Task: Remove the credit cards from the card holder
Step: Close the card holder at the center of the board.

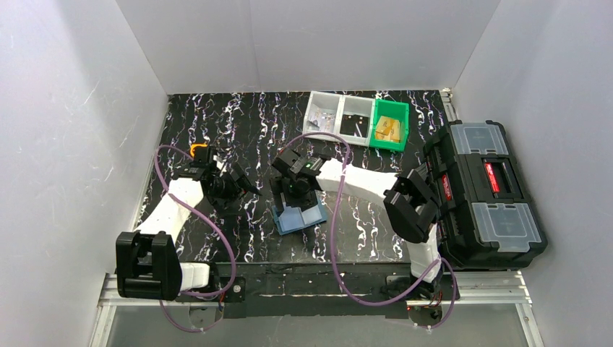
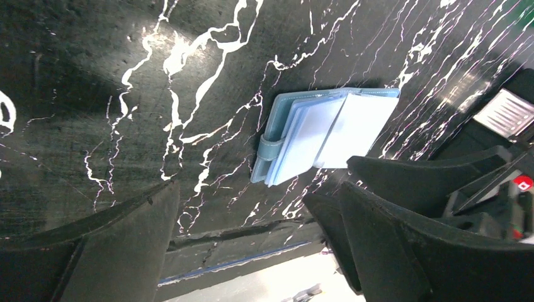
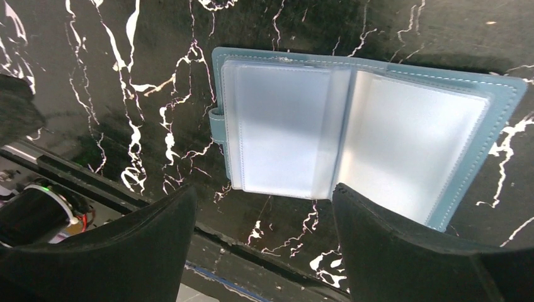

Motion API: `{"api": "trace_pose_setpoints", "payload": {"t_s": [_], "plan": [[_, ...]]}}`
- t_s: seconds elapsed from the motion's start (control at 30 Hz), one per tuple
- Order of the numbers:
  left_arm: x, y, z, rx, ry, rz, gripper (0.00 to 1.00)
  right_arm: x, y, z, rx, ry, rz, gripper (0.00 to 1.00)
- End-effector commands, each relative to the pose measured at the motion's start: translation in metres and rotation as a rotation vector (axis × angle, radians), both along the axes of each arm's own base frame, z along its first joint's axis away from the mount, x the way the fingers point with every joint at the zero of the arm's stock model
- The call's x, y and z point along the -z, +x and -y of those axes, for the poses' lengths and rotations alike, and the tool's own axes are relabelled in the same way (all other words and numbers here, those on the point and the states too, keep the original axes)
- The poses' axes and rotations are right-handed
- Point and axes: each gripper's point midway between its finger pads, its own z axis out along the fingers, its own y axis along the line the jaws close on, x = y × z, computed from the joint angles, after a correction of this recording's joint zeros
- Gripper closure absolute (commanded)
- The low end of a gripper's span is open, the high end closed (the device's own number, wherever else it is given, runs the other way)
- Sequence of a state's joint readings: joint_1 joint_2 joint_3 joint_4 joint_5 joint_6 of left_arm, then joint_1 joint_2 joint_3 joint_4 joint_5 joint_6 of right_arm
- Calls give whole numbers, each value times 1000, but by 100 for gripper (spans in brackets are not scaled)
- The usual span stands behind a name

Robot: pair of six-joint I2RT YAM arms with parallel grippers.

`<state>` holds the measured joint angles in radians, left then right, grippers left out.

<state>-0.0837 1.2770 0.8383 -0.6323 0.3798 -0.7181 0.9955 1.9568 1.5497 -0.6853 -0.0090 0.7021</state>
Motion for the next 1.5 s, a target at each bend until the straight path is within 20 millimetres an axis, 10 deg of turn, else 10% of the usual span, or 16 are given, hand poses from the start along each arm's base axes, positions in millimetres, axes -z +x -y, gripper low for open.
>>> {"api": "trace_pose_setpoints", "payload": {"t_s": [0.0, 0.8, 1.07, 1.47], "plan": [[-1, -7, -3, -27, -37, -9, 2, 2, -3, -4, -25, -36, 13, 15], [6, -9, 7, 8, -110, -32, 2, 50, -19, -5, -47, -107, -107, 32], [7, -9, 8, 9, -112, -31, 2, 62, -20, 8, -41, -215, -128, 22], [7, -9, 10, 25, -128, -21, 2, 85, -30, 14, -31, -249, -197, 49]]}}
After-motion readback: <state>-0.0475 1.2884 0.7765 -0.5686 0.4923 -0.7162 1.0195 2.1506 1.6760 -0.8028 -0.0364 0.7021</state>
